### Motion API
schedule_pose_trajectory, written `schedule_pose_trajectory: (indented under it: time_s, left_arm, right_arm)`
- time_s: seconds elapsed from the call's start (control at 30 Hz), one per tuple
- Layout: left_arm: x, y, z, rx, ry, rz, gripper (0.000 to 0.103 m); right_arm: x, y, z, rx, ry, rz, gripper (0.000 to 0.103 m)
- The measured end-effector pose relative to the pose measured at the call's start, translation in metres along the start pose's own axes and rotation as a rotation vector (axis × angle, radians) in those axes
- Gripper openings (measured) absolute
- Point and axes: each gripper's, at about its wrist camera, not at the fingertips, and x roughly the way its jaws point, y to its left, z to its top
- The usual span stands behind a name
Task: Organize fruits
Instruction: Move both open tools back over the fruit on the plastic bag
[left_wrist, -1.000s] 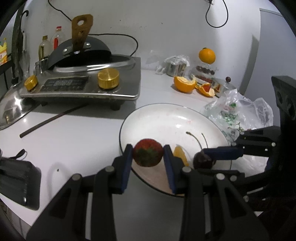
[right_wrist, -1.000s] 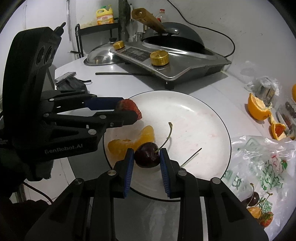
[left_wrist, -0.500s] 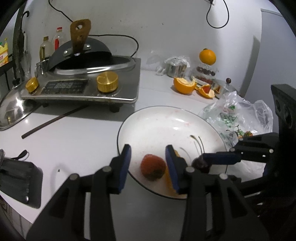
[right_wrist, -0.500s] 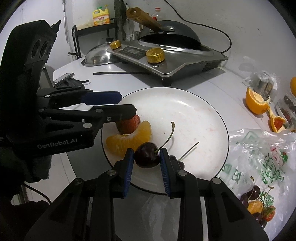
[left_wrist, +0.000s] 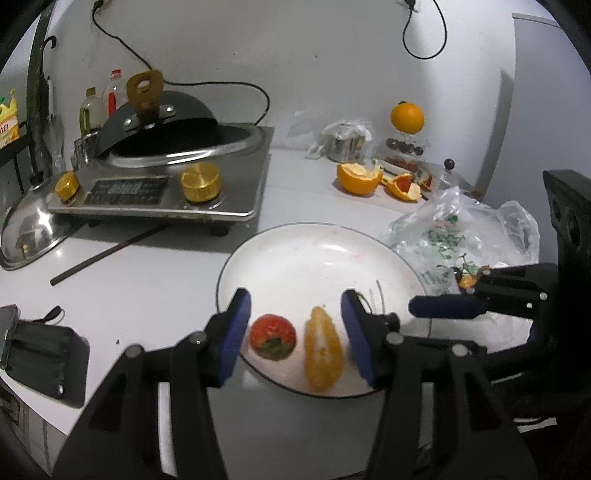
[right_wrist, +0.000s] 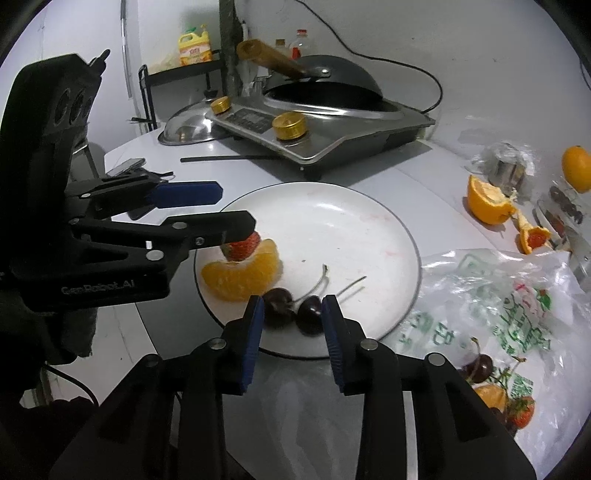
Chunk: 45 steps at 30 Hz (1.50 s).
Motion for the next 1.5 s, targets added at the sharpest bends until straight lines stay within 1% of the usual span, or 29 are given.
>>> schedule_pose_trajectory:
  time_s: [0.2,0.23,0.3,0.33,0.63,1.1,1.5]
  left_arm:
    - [-0.002,-0.016,0.003,0.012,-0.004,-0.004,0.055]
    - [-0.003,-0.020,0.004,0.015,-0.006,-0.007,0.059]
    - [-0.004,-0.025,0.005,0.022,-0.012,-0.008,0.065]
    - [-0.005,-0.029,0.006,0.028,-0.014,-0.009,0.066]
    - [-0.005,-0.059,0.009,0.078,-0.006,-0.017,0.066]
    - [-0.001,-0.111,0.013,0.155,0.011,-0.050,0.066]
    - [0.008,-0.150,0.013,0.205,0.033,-0.080,0.066]
  right_arm:
    - [-0.014,-0.013,-0.007,0.024,-0.020,-0.019,0.034]
    - [-0.017,-0.015,-0.009,0.028,-0.024,-0.022,0.034]
    - [-0.021,-0.020,-0.011,0.037,-0.031,-0.029,0.034]
    - [-0.024,-0.023,-0.013,0.042,-0.036,-0.032,0.034]
    - [-0.043,-0.048,-0.029,0.089,-0.067,-0.055,0.034]
    - [-0.072,-0.086,-0.057,0.163,-0.104,-0.102,0.034]
    - [-0.087,-0.112,-0.078,0.207,-0.124,-0.123,0.034]
